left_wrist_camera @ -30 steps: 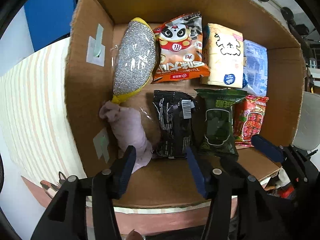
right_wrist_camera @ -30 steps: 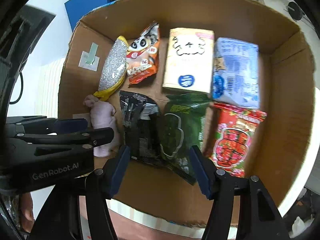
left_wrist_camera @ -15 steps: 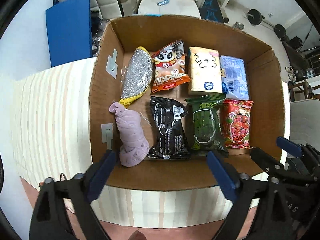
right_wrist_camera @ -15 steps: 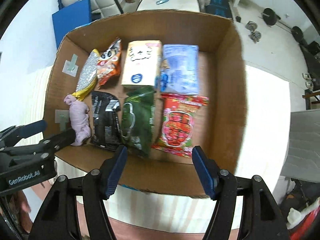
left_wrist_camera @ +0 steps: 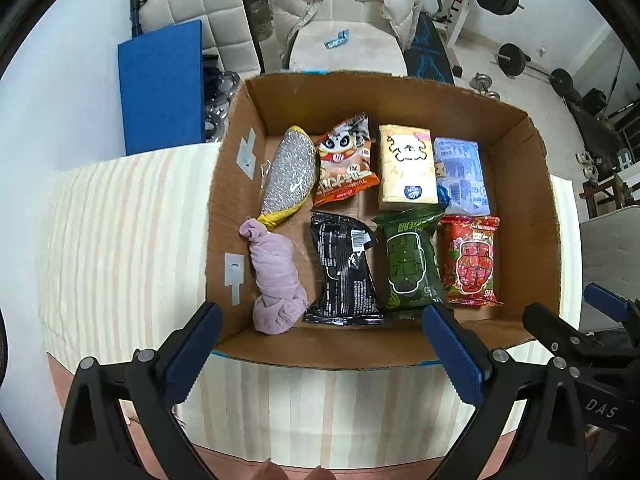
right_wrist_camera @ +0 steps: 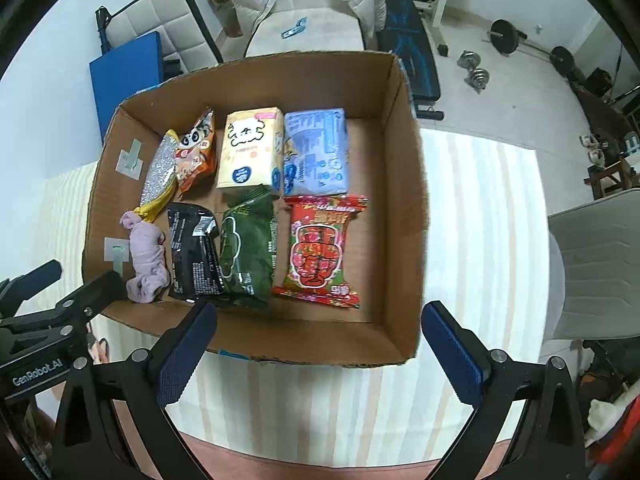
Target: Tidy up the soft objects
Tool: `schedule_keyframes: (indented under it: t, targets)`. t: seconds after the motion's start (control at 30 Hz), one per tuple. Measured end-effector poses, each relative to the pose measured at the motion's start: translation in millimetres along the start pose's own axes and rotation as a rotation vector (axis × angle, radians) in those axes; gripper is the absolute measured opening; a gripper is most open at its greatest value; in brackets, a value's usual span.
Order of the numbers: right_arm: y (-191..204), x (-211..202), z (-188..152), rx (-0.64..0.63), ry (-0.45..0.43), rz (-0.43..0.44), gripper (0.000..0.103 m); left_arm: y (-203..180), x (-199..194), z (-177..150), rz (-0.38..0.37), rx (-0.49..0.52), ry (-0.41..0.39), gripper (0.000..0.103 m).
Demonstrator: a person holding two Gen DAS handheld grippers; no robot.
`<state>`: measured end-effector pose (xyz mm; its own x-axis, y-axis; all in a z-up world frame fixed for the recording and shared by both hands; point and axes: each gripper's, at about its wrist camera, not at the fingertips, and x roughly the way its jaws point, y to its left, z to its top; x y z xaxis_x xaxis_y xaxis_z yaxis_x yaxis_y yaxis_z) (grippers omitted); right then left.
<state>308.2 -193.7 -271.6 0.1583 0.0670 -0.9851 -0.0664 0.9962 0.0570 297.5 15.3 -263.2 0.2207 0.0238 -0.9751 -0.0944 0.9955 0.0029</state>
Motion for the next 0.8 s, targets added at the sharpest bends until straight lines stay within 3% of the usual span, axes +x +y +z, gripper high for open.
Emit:
schedule_keyframes:
  t: [0.37, 0.8]
  targets:
    - [1, -37, -20, -0.014, -0.069, -0.023, 0.103, -4, -48, -19, 0.012, -0.003, -0.095, 0.103]
    - [0, -165, -114, -0.032, -0.274, -0.013, 0.103, -2, -172, -104, -0.004, -0.039, -0.277, 0.103]
